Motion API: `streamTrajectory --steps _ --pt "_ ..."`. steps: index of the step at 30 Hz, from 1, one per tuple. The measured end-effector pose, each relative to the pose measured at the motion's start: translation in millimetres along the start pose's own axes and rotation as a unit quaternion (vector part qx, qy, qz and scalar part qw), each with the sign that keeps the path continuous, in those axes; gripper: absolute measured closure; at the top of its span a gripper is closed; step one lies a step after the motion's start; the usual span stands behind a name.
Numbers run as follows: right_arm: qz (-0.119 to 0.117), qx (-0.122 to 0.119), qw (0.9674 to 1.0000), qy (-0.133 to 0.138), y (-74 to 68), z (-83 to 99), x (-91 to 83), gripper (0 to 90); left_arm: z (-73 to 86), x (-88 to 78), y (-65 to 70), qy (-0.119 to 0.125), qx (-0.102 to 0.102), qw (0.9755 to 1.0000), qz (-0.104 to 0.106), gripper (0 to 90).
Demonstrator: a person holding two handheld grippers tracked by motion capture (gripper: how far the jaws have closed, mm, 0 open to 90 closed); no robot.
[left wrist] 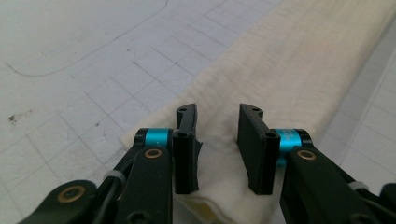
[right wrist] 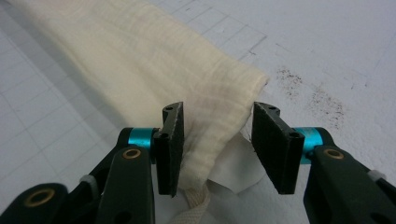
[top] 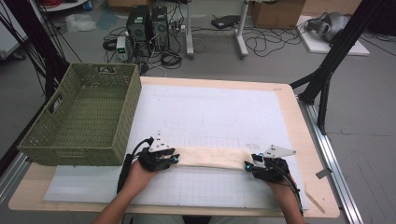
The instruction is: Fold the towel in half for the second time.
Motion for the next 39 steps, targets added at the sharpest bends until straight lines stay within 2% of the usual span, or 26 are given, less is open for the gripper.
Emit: streamTrajectory --steps 3,7,9,12,15,17,19,22,24,27,29,30,33,34,36,39 --pt "-0.013 0.009 0.9999 0.0 2.9 1.1 -2.6 51.3 0.3 -1.4 -2.6 0.001 -0.006 1.0 0.001 67.2" --pt "-0.016 0.011 0.9998 0.011 6.8 1.0 -12.0 49.4 -0.5 -2.2 -4.2 0.004 -0.016 0.9999 0.003 66.6" --pt "-0.016 0.025 0.9989 0.036 10.2 -1.8 -18.6 45.6 -1.4 -2.8 -4.9 0.006 -0.017 0.9998 0.004 64.9" --pt "-0.01 0.051 0.9959 0.074 18.2 -3.7 -28.0 42.2 -3.7 -5.9 -7.0 0.018 -0.024 0.9995 0.0 64.1" --pt "0.0 0.062 0.9939 0.091 22.0 -3.9 -32.3 40.5 -5.8 -9.5 -9.4 0.033 -0.03 0.999 -0.001 62.4" --pt "0.003 0.061 0.9942 0.088 21.6 -3.8 -29.9 39.7 -7.0 -11.9 -10.9 0.041 -0.034 0.9986 -0.005 61.7" --pt "0.0 0.054 0.9959 0.073 18.4 -2.9 -24.2 39.4 -6.4 -13.2 -12.3 0.041 -0.035 0.9985 -0.006 61.3" --pt "0.0 0.027 0.999 0.035 12.0 0.3 -14.2 40.3 -2.5 -12.3 -13.5 0.03 -0.036 0.9989 -0.011 61.4" --pt "0.001 0.01 0.9999 0.006 9.8 4.3 -9.5 41.1 -0.4 -11.6 -14.1 0.022 -0.033 0.999 -0.022 62.1" --pt "-0.003 0.01 0.9999 -0.002 9.8 6.2 -10.0 41.3 1.4 -12.8 -15.8 0.008 -0.016 0.9992 -0.036 62.9" --pt "-0.001 0.011 0.9999 -0.001 11.0 6.8 -13.5 41.2 1.1 -14.9 -17.3 0.009 -0.018 0.999 -0.039 62.6" --pt "0.0 0.013 0.9999 0.003 12.6 7.0 -16.1 41.0 -0.1 -16.9 -18.9 0.016 -0.02 0.9988 -0.042 62.2" --pt "0.003 0.033 0.9986 0.041 18.7 4.8 -26.9 40.3 -8.9 -26.3 -22.4 0.064 -0.032 0.9969 -0.033 59.9" --pt "0.006 0.039 0.9976 0.057 21.0 3.2 -30.9 39.7 -12.8 -28.9 -22.6 0.088 -0.041 0.995 -0.024 57.7" --pt "0.017 0.051 0.9953 0.08 25.3 0.4 -38.2 37.6 -17.7 -33.5 -23.2 0.12 -0.052 0.9914 -0.006 54.1" --pt "0.038 0.068 0.992 0.099 30.5 -1.7 -45.0 29.9 -22.3 -36.7 -24.9 0.142 -0.069 0.9875 -0.003 45.7"
Point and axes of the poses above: each handheld gripper's, and its own axes: x roughly forward along the jaws, z roughly out of its underside, y roughly to its right, the point moved 6 cm from there along x, roughly forward along the jaws, and after that the axes turned 8 degrees about -x, right-handed, at the moved point
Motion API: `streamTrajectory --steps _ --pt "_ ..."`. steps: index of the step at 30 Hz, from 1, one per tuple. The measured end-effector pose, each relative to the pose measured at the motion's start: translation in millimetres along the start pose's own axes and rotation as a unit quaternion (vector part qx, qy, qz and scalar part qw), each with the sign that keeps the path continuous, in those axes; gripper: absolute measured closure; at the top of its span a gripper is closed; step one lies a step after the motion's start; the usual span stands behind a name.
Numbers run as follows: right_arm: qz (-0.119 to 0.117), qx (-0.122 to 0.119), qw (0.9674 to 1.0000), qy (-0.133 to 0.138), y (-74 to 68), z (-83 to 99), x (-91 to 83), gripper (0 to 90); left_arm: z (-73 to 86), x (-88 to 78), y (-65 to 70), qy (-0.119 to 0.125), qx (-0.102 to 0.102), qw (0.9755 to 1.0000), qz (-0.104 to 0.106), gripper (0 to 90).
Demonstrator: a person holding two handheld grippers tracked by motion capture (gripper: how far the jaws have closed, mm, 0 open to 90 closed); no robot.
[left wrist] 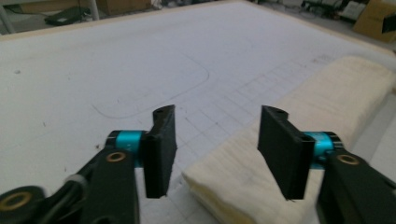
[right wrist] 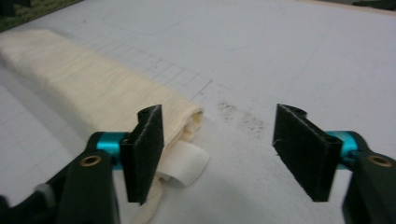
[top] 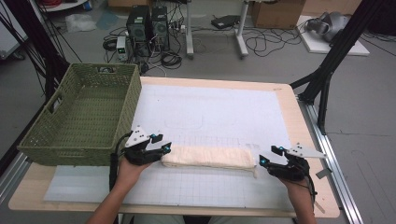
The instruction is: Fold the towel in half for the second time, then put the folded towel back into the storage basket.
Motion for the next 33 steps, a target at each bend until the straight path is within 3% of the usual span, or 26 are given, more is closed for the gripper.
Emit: streamTrajectory --steps 4,7,11,18,33 --pt "0.025 -0.001 0.9997 -0.001 1.9 -1.8 -3.2 22.5 -9.0 -1.4 1.6 0.036 -0.014 0.9992 0.001 26.4" --pt "0.046 -0.02 0.9987 -0.011 1.3 -2.3 -3.7 15.6 -12.7 -3.1 2.6 0.051 -0.013 0.9986 0.008 18.4" --pt "0.064 -0.037 0.9972 -0.012 1.1 -3.5 -4.3 11.7 -13.4 -3.6 0.8 0.055 -0.018 0.9983 0.01 18.1" --pt "0.068 -0.017 0.9974 0.012 4.3 -9.2 -8.9 11.3 -14.1 -4.1 1.8 0.057 -0.019 0.9981 0.016 19.0" --pt "0.074 -0.017 0.9971 0.003 5.6 -8.1 -4.7 11.3 -10.4 -7.7 -4.3 0.047 -0.039 0.9981 0.0 18.5"
Point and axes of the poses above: each handheld gripper's, and its own axes: x roughly forward along the jaws, z roughly out of its underside, y roughly to its right, the point moved 6 cm from there along x, roughly forward along the jaws, and after that the axes turned 8 degrees about -x, right-handed, at the moved point
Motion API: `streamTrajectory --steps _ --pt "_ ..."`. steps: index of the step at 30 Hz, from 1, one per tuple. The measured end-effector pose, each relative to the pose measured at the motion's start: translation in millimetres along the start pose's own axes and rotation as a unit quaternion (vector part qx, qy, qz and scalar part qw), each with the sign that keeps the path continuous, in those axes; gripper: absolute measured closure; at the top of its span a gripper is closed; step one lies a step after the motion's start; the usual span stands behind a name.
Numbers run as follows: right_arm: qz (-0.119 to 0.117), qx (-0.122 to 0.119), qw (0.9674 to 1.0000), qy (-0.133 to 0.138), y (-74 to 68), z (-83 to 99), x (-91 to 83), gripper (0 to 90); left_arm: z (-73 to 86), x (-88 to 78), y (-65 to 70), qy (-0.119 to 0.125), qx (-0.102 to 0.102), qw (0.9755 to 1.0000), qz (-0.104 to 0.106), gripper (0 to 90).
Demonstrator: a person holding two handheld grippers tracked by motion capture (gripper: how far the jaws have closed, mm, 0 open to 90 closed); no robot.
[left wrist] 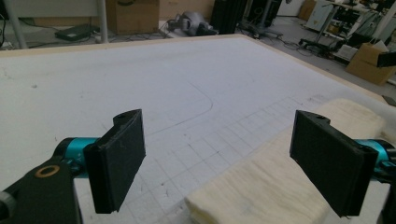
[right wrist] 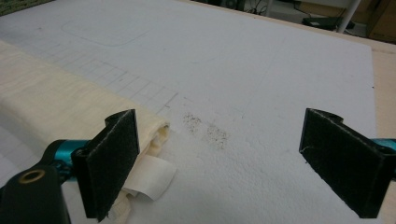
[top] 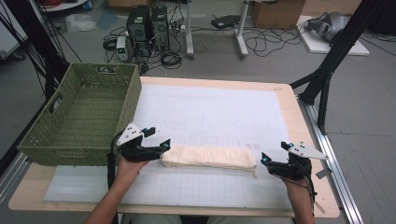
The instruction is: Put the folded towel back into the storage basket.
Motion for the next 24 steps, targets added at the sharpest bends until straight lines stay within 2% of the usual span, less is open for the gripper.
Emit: streamTrajectory --steps 4,9,14,24 --pt "-0.002 0.0 1.0 0.0 -0.4 -1.3 4.1 11.4 0.9 -0.9 -2.1 -0.002 -0.003 1.0 -0.003 18.5" --pt "-0.006 0.001 1.0 -0.006 -1.9 1.1 5.5 11.3 5.7 2.4 -3.3 -0.025 -0.006 0.9995 -0.015 18.6" --pt "-0.005 -0.001 1.0 -0.007 -0.6 2.6 3.4 11.4 6.5 3.2 -3.2 -0.031 -0.013 0.9993 -0.016 18.6" --pt "-0.013 0.0 0.9999 -0.012 -2.9 3.9 3.8 11.3 14.4 5.5 -2.7 -0.061 -0.017 0.9978 -0.017 18.9"
Point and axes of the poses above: each handheld gripper's, and its own axes: x roughly forward along the jaws, z roughly out of its underside, y roughly to its right, the point moved 6 cm from there along x, roughly forward along the jaws, and after that the axes turned 8 degrees about -x, right-handed, at the moved point
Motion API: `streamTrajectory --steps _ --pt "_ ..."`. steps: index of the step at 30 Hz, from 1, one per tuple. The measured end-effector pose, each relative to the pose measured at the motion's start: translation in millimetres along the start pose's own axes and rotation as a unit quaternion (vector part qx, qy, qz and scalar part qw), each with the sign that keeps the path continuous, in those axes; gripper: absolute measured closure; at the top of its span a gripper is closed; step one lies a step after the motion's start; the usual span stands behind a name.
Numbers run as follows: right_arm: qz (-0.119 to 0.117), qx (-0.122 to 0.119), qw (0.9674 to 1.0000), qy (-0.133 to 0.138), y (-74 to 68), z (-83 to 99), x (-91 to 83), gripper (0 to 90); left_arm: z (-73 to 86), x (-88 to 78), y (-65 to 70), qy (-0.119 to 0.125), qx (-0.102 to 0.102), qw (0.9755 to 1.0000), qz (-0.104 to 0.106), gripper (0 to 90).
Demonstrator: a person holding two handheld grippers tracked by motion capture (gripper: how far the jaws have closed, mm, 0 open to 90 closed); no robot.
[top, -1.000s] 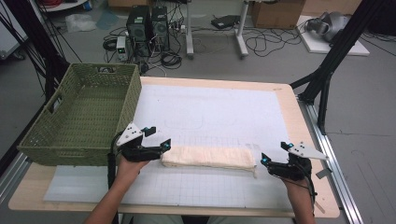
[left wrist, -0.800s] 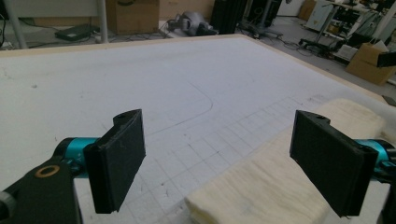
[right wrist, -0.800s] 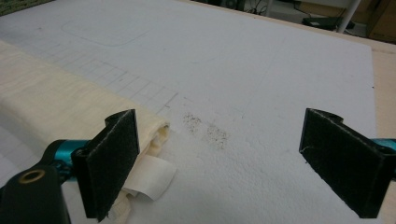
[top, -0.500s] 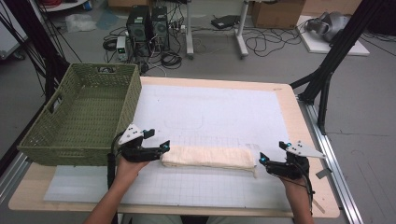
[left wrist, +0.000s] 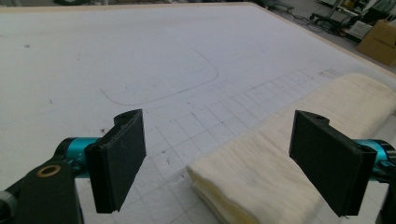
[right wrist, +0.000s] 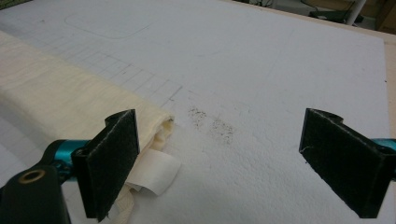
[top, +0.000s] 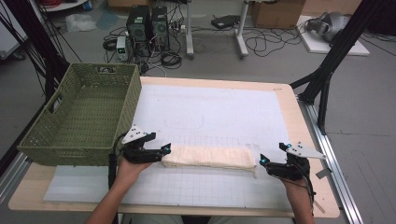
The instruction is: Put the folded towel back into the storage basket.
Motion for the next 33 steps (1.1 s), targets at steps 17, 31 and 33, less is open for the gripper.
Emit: streamTrajectory --steps 17,31,33 --pt "-0.005 -0.008 0.9999 -0.008 -2.4 2.1 4.4 11.4 19.5 10.4 -5.2 -0.07 -0.014 0.9974 -0.008 23.5" --pt "-0.009 -0.009 0.9999 -0.011 -4.0 3.1 6.2 11.4 31.6 15.6 -3.7 -0.12 0.018 0.9923 -0.022 30.2" --pt "-0.01 -0.008 0.9998 -0.012 -4.5 3.3 6.3 11.4 32.2 15.5 -3.2 -0.126 0.032 0.9912 -0.027 30.6"
Point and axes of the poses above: each handheld gripper's, and its own axes: x roughly forward along the jaws, z roughly out of its underside, y roughly to its right, the point moved 6 cm from there along x, roughly forward along the jaws, and after that the axes turned 8 degrees about -x, right-handed, at the moved point
